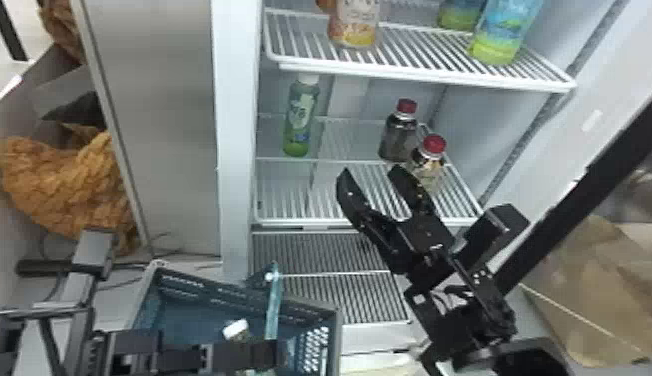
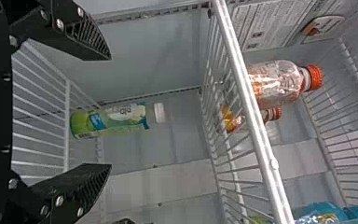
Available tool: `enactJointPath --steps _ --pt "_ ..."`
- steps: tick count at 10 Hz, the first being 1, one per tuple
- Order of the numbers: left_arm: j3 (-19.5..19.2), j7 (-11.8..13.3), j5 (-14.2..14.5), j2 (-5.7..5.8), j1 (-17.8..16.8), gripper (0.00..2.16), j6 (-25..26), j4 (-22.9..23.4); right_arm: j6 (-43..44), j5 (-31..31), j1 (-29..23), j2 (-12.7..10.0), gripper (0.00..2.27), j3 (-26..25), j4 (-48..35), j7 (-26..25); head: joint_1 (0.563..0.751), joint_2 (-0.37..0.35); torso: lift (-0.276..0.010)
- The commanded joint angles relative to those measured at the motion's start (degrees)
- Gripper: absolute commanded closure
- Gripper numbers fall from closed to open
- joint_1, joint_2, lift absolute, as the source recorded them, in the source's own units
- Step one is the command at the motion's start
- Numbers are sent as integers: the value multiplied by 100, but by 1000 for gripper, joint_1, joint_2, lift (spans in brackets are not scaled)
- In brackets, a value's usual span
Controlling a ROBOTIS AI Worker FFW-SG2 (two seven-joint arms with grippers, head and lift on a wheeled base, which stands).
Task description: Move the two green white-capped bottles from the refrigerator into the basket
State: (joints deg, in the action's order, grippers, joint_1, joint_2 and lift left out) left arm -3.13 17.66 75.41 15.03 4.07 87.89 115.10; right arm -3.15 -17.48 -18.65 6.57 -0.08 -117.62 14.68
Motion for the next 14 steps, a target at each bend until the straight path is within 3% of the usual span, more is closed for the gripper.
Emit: enactJointPath --steps 1,9,14 --pt "-7 0 0 0 0 1161 0 0 119 91 192 -15 117 42 252 -26 695 -238 -263" --pt "16 0 0 18 -56 1161 14 0 470 696 1697 -51 64 305 2136 -264 695 -218 -263" --pt "27 -8 12 18 -70 1161 14 0 611 708 2456 -77 65 591 3065 -404 695 -201 -263"
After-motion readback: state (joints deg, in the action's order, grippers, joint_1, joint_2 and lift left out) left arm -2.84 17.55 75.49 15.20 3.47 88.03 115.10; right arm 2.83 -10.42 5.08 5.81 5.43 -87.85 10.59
